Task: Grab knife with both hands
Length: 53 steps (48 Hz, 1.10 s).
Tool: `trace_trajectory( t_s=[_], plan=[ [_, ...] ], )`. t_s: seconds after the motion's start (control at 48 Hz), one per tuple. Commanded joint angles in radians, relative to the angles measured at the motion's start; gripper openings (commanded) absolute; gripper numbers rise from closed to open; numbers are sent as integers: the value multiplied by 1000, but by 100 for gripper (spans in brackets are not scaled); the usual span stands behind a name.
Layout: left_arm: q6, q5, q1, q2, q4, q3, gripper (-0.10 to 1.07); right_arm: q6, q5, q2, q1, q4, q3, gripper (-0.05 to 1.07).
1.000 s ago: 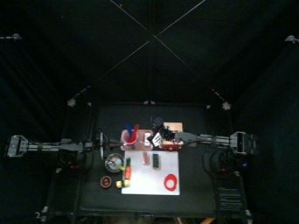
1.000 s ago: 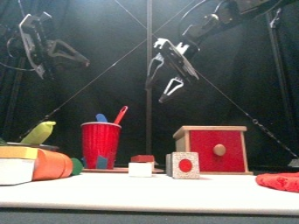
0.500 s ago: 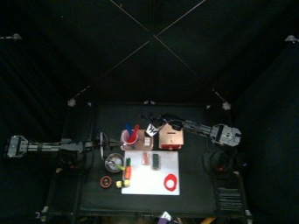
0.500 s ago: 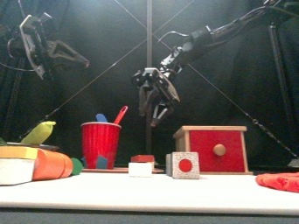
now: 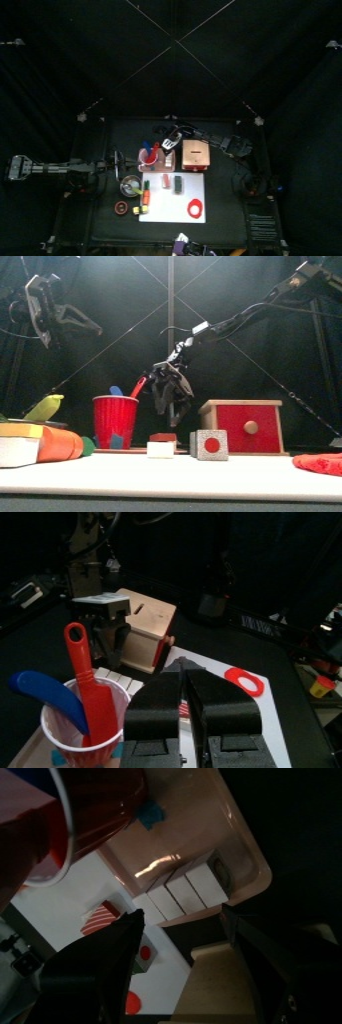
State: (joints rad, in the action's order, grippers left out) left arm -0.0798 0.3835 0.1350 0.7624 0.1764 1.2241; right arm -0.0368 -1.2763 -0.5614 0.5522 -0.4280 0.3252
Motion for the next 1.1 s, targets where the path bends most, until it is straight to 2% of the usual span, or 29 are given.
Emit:
trace_trajectory(
  t_s=[0.0,0.146,0.312,0.458,0.646,0.854,1.083],
  plan=[
    [2,3,2,0,3,-15,39,5,-60,-21,8,-6,729,94],
    [2,3,2,0,3,-15,39,32,-137,-103,15,9,934,94],
    [2,0,2,0,6,-14,39,75,-232,-179,20,44,1112,94],
    [2,-6,3,0,8,-14,39,87,-302,-245,20,81,1308,94],
    [2,-6,2,0,8,-17,39,152,-390,-345,20,92,1476,94],
    [2,-6,2,0,17,-14,39,176,-417,-400,28,95,1592,94],
    [3,-6,2,0,17,-14,39,179,-431,-383,43,92,1598,94]
  ],
)
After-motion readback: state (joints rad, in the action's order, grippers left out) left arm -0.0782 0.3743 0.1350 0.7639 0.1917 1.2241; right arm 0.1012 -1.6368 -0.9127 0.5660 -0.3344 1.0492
